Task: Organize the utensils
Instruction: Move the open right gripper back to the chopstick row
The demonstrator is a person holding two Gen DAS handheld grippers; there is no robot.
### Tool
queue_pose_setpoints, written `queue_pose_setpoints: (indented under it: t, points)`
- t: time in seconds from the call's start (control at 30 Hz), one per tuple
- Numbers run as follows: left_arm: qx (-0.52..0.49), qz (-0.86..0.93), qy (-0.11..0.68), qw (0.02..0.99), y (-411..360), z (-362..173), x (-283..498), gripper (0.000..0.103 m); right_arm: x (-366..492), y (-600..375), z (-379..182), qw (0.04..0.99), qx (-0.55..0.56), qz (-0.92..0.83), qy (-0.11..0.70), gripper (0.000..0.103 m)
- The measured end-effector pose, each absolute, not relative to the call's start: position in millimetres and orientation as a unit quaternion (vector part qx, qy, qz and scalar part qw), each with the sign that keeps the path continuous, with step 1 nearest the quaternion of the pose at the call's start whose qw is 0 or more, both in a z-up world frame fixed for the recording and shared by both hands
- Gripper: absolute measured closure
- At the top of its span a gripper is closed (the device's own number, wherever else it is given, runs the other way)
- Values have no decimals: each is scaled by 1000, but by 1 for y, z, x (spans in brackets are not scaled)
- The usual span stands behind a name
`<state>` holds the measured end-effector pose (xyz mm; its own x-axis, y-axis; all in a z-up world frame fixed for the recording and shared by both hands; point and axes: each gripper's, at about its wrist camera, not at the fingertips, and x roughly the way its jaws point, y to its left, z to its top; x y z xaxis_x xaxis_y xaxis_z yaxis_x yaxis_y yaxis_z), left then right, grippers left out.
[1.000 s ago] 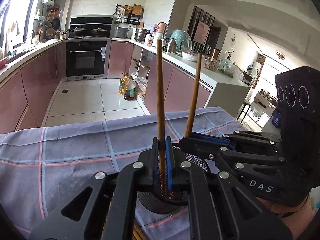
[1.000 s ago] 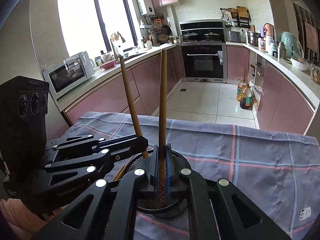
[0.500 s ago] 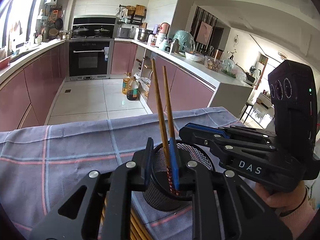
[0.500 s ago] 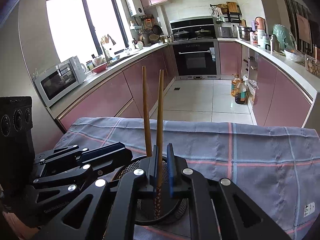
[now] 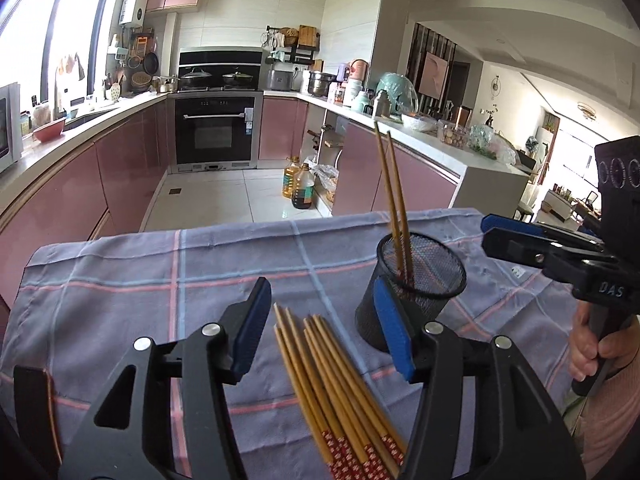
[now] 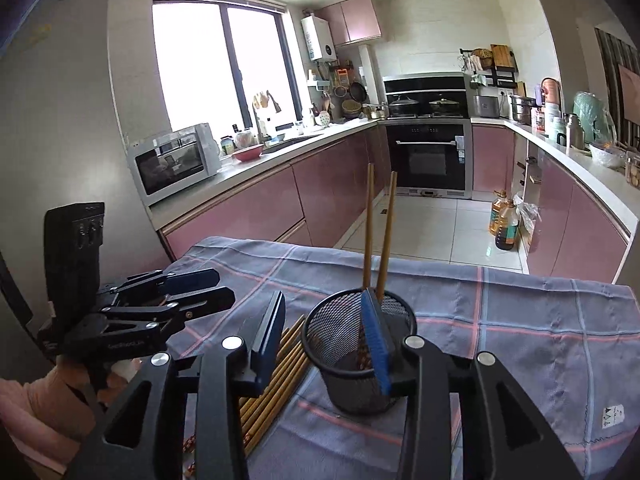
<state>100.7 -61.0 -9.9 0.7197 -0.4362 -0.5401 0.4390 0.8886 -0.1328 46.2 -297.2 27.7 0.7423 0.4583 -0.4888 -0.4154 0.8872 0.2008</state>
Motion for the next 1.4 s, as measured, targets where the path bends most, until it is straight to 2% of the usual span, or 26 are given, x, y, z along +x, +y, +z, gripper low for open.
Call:
queue_pose_setpoints:
  t: [0.3, 0.43, 1.4]
  points:
    - [25, -214, 374, 902, -42, -76, 88, 50, 44, -254, -48, 887, 42, 252, 385, 65]
    - [27, -211, 395, 894, -43, -92, 84, 50, 47, -238, -67, 879, 31, 245, 409, 65]
    - [43, -200, 428, 880, -45, -111, 84, 55, 49, -231, -82, 880, 0, 202, 431, 68]
